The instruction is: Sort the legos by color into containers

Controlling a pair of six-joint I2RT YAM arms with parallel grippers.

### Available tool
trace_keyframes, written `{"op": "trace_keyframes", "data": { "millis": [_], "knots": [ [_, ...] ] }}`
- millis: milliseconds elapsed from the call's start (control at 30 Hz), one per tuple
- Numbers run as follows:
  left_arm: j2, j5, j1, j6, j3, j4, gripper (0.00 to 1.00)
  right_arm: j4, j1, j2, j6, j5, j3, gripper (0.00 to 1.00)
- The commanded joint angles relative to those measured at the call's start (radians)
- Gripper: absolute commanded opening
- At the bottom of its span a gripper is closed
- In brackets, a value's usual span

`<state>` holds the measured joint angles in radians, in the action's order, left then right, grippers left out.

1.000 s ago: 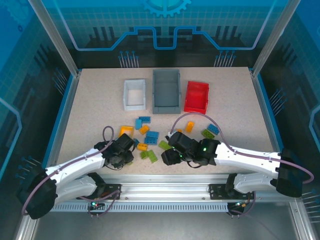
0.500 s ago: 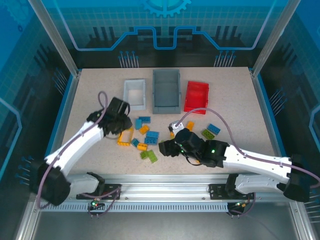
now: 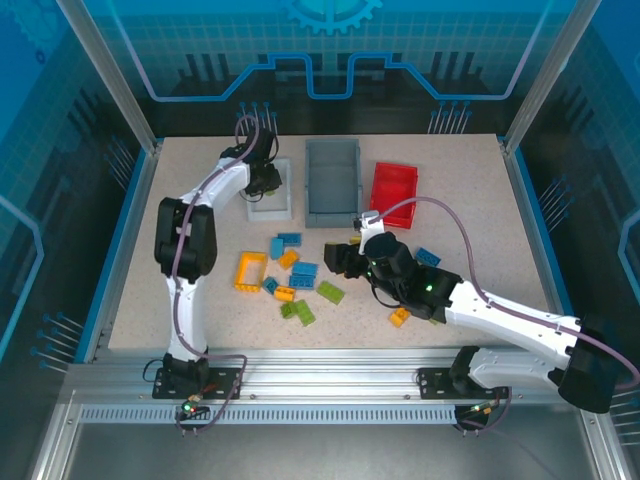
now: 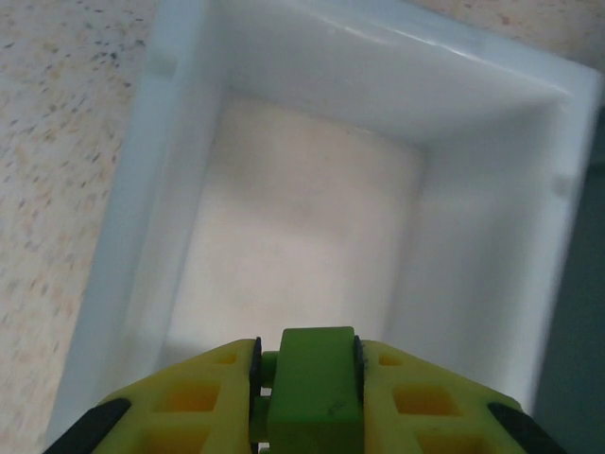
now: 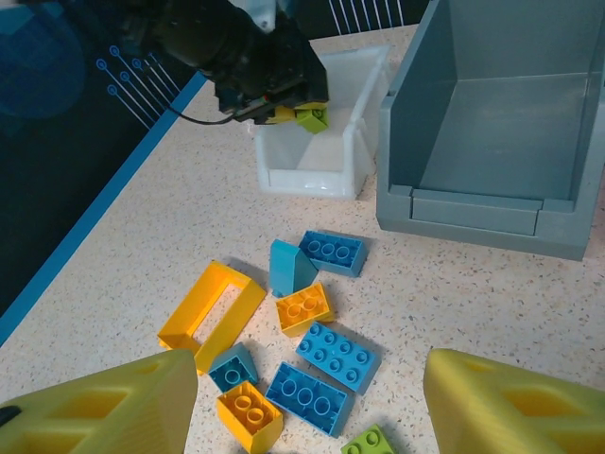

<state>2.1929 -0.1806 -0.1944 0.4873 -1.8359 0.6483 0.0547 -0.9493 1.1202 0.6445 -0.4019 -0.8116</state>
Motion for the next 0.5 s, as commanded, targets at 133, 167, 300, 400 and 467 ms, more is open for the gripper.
{"op": "trace_keyframes", "data": {
  "millis": [133,167,300,400,467],
  "knots": [
    [0.038,0.04,0.0,-0.041,-0.004,0.074,0.25,0.058,0.03,-0.048,0.034,-0.024,0.021,0.67],
    [0.023,0.044,-0.002,-0.035,0.022,0.058,0.27,0.08,0.033,-0.052,0.034,-0.033,0.016,0.67],
    [-0.022,0.047,-0.004,-0.027,0.072,0.043,0.39,0.181,0.06,-0.061,0.037,-0.054,-0.017,0.69],
    [-0.049,0.054,-0.003,-0.026,0.062,0.053,0.46,0.244,0.079,-0.069,0.037,-0.06,-0.037,0.7],
    [-0.062,0.059,-0.005,-0.023,0.039,0.071,0.5,0.29,0.089,-0.08,0.047,-0.077,-0.048,0.7]
  ]
}}
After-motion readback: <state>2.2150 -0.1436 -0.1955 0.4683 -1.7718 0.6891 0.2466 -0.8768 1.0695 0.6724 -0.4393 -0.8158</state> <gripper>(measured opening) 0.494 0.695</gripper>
